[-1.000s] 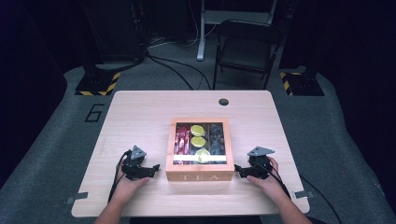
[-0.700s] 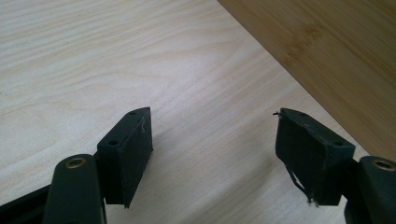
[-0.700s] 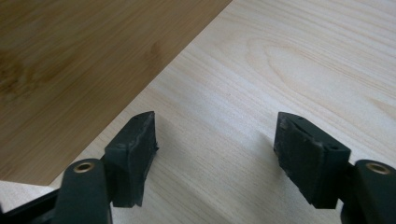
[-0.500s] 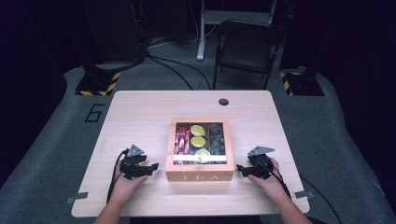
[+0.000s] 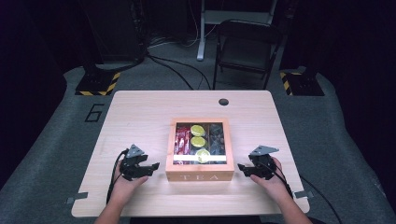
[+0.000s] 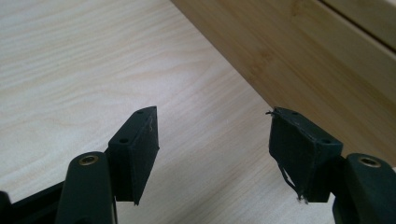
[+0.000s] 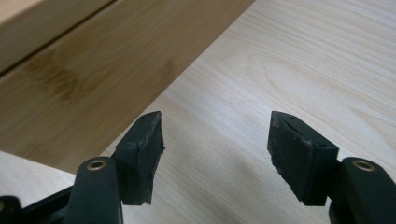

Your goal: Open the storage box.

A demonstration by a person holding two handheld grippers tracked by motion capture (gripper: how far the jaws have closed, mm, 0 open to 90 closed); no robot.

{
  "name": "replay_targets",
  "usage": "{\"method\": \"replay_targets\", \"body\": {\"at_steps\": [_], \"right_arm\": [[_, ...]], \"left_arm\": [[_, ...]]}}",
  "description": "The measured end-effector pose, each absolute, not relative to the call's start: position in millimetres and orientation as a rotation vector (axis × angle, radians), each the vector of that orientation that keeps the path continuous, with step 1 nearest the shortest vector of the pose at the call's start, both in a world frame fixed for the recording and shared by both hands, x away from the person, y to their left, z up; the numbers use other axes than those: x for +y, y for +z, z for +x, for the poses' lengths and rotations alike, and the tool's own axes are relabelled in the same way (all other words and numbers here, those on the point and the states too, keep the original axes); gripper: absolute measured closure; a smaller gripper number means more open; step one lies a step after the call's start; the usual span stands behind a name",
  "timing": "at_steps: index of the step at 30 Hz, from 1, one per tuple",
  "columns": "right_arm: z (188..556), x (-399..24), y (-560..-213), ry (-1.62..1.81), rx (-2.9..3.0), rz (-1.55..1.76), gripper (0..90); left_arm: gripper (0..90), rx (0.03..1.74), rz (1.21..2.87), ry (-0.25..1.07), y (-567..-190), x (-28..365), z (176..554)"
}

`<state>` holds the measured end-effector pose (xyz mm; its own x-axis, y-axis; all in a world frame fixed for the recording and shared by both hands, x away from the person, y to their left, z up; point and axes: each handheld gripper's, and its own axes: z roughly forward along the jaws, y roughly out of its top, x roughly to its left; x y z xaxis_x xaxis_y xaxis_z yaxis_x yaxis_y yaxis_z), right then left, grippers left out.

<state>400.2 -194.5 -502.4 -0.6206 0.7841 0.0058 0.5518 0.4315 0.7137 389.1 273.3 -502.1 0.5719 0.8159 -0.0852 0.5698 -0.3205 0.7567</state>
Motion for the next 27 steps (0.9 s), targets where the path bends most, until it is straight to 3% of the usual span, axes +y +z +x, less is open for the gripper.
{"method": "replay_targets", "body": {"at_steps": [20, 27], "right_arm": [[383.1, -189.8, -486.3, 1.060, 2.352, 1.056, 38.4], [376.8, -189.1, -477.6, 1.109, 2.337, 1.043, 43.9]], "left_arm": [[33.0, 1.088, 1.989, 0.441, -483.8, 274.9, 375.7], [34.4, 1.083, 1.955, 0.424, -479.9, 277.6, 372.8]]}}
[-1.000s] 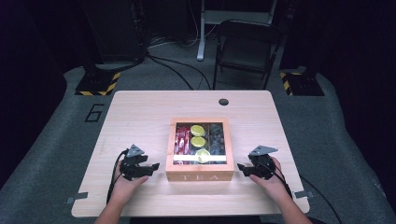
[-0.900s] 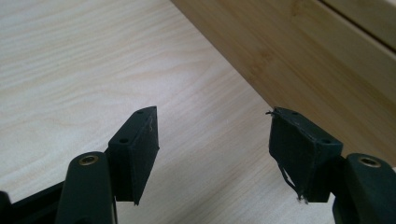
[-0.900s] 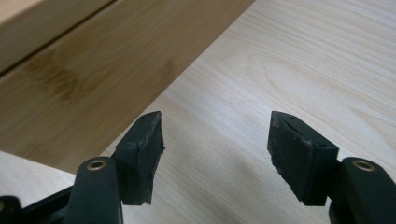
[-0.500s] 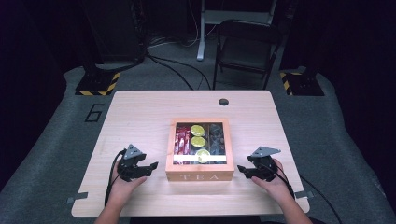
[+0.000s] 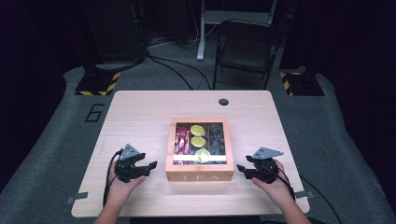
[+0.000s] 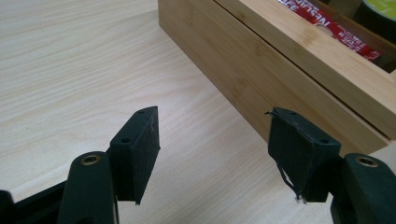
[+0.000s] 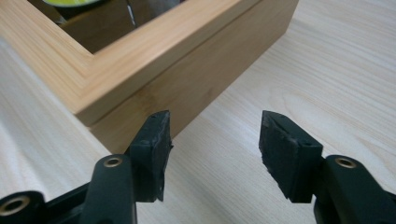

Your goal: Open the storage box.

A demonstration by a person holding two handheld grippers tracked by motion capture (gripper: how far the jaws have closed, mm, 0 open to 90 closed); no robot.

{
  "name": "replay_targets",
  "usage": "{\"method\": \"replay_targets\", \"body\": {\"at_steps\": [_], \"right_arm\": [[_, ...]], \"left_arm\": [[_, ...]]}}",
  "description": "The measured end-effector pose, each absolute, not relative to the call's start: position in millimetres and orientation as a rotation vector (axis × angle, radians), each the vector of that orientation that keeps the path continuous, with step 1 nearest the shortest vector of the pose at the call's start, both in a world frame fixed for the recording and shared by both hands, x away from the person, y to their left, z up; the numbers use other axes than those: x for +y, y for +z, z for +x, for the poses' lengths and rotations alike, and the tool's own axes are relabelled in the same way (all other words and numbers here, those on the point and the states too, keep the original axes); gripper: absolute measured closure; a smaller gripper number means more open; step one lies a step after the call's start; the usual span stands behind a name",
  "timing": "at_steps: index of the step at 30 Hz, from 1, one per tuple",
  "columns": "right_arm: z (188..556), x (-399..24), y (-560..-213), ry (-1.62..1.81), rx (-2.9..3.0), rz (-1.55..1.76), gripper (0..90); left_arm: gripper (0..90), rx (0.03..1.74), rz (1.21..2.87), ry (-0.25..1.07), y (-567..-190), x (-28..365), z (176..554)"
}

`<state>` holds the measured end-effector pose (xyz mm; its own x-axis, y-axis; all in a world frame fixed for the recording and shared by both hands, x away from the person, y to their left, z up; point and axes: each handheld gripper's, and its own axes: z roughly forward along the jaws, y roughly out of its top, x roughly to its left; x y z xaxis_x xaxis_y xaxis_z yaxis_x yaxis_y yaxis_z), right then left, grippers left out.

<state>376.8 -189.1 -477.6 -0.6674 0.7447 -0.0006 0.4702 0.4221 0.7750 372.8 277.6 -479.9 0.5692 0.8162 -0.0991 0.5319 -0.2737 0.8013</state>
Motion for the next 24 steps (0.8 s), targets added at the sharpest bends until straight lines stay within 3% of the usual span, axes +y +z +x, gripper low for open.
{"method": "replay_targets", "body": {"at_steps": [14, 24], "right_arm": [[362.2, -185.6, -449.6, 1.193, 2.360, 0.996, 51.7], [350.1, -173.9, -444.3, 1.208, 2.399, 0.954, 52.4]], "left_arm": [[34.9, 1.080, 1.904, 0.369, -462.5, 271.9, 360.3], [38.4, 1.071, 1.885, 0.360, -457.1, 264.7, 342.0]]}}
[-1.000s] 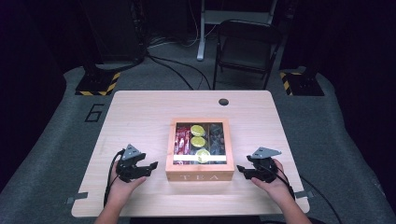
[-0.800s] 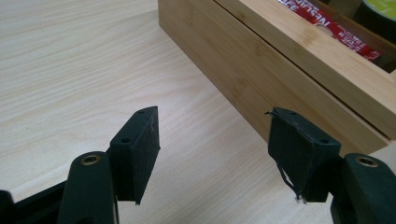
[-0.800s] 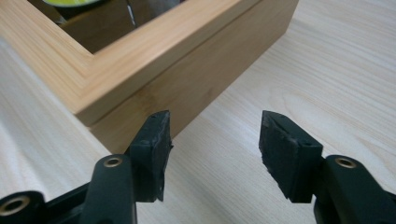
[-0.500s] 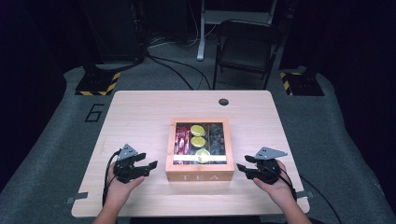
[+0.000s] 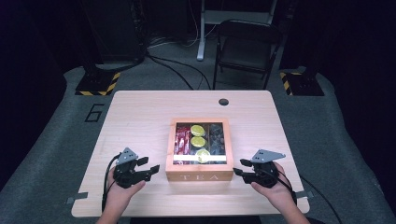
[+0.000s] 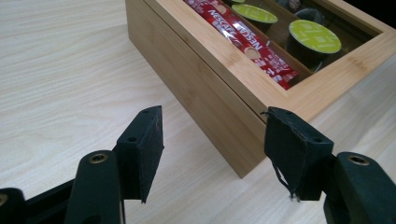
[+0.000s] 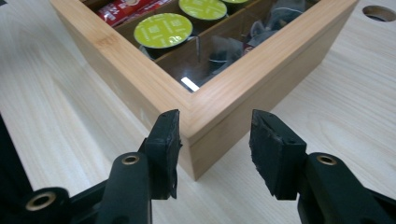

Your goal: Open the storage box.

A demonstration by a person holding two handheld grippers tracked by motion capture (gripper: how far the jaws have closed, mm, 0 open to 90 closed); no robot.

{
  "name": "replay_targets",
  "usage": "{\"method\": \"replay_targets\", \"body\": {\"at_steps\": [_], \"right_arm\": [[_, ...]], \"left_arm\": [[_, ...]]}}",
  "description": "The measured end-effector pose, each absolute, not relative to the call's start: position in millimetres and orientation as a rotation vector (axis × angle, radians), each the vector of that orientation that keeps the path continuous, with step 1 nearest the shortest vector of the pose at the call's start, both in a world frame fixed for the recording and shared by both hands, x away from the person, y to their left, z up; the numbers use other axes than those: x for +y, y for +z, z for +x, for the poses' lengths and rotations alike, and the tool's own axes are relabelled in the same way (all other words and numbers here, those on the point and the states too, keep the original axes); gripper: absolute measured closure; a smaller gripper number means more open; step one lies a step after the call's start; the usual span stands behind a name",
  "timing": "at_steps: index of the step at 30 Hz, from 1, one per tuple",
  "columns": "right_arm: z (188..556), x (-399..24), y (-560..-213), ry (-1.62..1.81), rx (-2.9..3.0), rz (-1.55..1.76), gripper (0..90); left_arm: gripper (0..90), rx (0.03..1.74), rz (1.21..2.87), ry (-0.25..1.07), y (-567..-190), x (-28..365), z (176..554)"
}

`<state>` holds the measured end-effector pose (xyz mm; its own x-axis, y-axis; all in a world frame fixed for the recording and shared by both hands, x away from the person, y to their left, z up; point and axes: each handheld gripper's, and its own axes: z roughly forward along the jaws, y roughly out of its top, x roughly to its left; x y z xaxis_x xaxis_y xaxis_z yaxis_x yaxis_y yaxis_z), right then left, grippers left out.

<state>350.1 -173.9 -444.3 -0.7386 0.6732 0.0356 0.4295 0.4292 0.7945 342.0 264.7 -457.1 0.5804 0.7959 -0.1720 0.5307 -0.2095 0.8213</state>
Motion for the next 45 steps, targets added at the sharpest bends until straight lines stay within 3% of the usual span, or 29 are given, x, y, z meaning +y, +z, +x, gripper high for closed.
{"method": "replay_targets", "body": {"at_steps": [13, 31, 45], "right_arm": [[342.3, -164.1, -466.3, 1.225, 2.401, 0.929, 54.0], [345.0, -159.7, -475.4, 1.175, 2.419, 0.924, 60.6], [346.4, -160.3, -473.4, 1.207, 2.401, 0.937, 60.4]], "left_arm": [[38.6, 0.972, 1.916, 0.349, -471.4, 248.5, 330.9], [54.5, 0.927, 2.009, 0.363, -480.8, 230.8, 332.8], [55.6, 0.907, 2.026, 0.385, -482.7, 222.3, 333.5]]}}
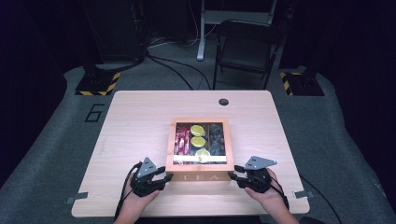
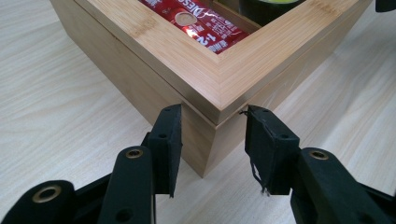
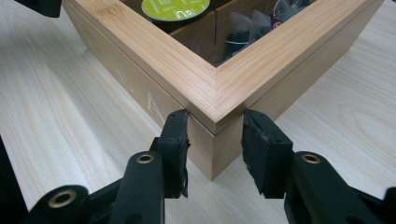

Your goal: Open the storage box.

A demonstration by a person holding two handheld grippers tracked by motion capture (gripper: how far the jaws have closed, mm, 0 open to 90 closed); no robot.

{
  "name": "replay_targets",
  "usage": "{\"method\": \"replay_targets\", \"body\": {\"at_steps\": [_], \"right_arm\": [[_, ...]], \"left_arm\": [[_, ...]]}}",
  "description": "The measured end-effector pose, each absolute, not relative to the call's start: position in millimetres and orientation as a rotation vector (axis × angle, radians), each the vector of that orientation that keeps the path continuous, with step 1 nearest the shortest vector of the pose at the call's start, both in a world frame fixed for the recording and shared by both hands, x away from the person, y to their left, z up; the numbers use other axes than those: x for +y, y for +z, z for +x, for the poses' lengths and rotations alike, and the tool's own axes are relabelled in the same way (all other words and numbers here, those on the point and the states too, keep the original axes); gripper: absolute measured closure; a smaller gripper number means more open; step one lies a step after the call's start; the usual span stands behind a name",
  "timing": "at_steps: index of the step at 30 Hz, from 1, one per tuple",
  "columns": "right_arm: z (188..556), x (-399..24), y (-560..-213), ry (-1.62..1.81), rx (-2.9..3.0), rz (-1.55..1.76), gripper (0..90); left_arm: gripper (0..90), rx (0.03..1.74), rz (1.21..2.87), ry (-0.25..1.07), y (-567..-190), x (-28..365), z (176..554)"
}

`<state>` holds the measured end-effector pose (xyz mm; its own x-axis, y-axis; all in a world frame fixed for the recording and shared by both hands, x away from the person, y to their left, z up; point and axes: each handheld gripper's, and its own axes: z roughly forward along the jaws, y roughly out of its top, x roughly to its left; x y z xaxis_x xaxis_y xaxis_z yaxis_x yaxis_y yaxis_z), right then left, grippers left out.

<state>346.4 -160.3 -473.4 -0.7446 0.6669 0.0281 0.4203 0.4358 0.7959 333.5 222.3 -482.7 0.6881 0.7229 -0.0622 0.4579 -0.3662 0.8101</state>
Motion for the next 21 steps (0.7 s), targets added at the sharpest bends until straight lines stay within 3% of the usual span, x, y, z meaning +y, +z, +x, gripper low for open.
{"method": "replay_targets", "body": {"at_steps": [7, 21], "right_arm": [[346.0, -157.1, -472.7, 1.193, 2.393, 0.949, 58.0], [352.6, -154.8, -458.3, 1.258, 2.362, 0.975, 53.7]], "left_arm": [[47.7, 0.914, 2.008, 0.399, -480.3, 217.3, 335.9], [46.7, 0.923, 1.968, 0.400, -461.1, 213.1, 340.1]]}}
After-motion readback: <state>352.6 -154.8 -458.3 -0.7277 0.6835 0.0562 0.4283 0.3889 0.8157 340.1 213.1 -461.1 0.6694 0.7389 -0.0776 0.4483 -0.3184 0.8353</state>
